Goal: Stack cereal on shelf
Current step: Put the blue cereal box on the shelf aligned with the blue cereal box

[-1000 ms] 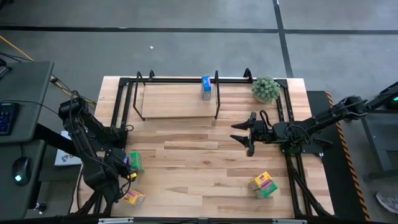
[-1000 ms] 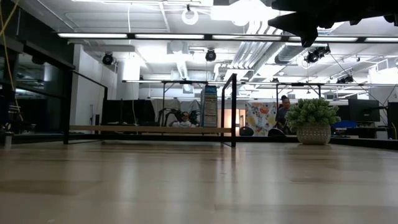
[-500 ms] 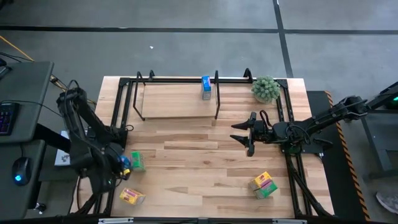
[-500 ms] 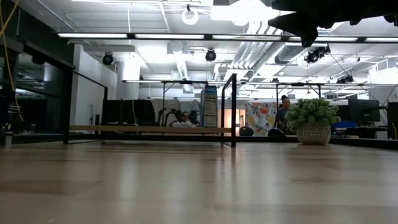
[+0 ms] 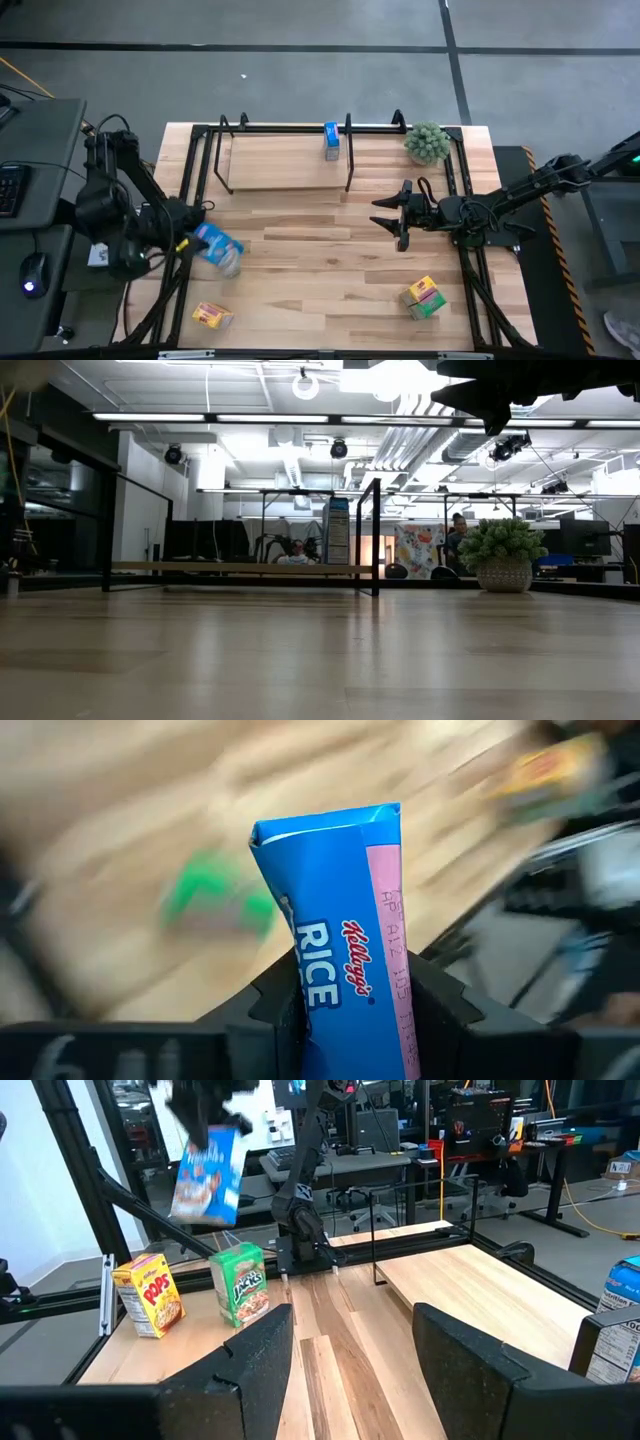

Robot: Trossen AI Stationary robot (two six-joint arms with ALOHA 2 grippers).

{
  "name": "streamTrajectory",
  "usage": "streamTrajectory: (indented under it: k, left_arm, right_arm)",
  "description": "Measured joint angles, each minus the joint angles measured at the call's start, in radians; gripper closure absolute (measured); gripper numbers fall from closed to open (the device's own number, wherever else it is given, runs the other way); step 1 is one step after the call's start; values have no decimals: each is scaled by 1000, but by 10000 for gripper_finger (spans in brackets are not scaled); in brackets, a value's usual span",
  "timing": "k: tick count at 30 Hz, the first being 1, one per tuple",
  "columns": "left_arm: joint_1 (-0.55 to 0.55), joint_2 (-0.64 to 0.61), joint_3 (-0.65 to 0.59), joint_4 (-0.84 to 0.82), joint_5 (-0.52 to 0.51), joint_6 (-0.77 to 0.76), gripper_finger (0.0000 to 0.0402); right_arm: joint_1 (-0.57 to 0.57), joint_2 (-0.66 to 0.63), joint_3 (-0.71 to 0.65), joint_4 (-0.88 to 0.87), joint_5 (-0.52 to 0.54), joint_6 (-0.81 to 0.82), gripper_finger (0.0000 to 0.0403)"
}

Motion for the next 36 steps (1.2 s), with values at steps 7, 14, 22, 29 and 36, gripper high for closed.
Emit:
streamTrajectory:
  k: [7,14,22,29,36]
  left_arm:
    - [140,0,54,1,-226,321,284]
    - [478,27,53,9,-233,646,284]
    - [912,134,53,339,-65,1175,284]
    - [1212,303,53,663,193,1501,284]
    - [1389,464,53,724,273,1563,284]
  right_arm:
    - [0,0,0,0,0,0,203]
    - [0,0,0,0,0,0,203]
    - [0,0,0,8,0,0,203]
    - [0,0,0,-4,0,9,203]
    - [0,0,0,-36,0,34,203]
